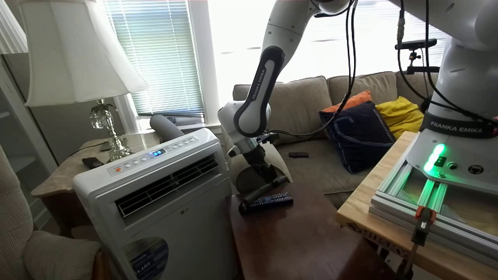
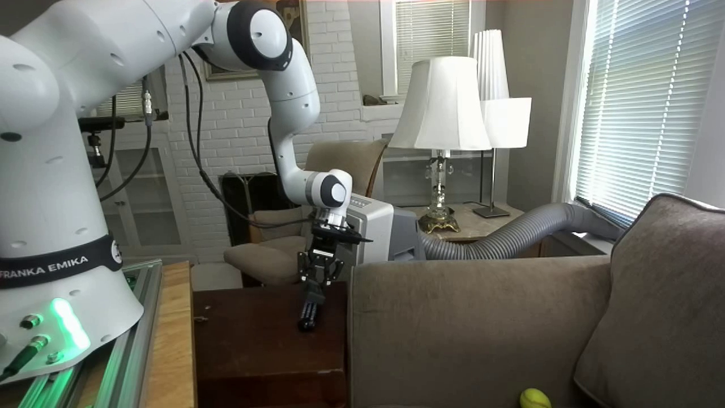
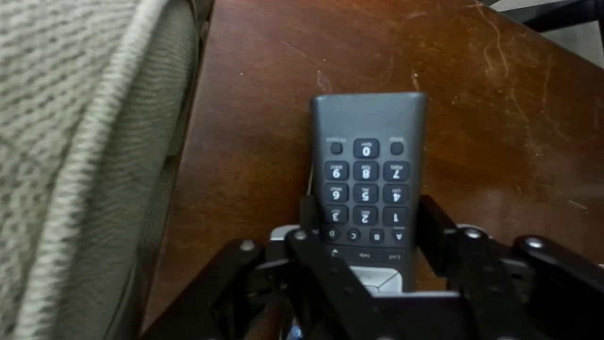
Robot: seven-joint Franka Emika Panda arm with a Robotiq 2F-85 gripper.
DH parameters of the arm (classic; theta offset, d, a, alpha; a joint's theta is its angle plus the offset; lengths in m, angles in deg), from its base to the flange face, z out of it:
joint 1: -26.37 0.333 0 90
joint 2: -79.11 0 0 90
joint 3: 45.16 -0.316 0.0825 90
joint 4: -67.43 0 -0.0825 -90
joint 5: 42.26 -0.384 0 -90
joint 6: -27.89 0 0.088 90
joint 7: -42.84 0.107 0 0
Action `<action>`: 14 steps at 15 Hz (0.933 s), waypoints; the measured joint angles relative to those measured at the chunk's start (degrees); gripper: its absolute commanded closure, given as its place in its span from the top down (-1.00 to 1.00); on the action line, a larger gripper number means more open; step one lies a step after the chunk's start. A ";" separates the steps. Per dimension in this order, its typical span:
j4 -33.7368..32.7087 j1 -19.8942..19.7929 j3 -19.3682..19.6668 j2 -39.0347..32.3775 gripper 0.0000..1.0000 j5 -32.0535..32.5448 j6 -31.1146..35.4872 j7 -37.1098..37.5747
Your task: Remove the remote control from the armrest and put it on the table.
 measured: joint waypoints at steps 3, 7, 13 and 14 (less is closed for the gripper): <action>6.51 1.12 0.49 1.89 -0.43 2.12 7.45 6.40; 14.05 5.47 3.77 6.06 -0.43 7.55 17.28 19.55; 19.29 15.97 12.42 10.20 -0.43 13.38 21.90 37.37; 19.43 17.06 13.55 10.18 -0.43 14.08 21.93 39.13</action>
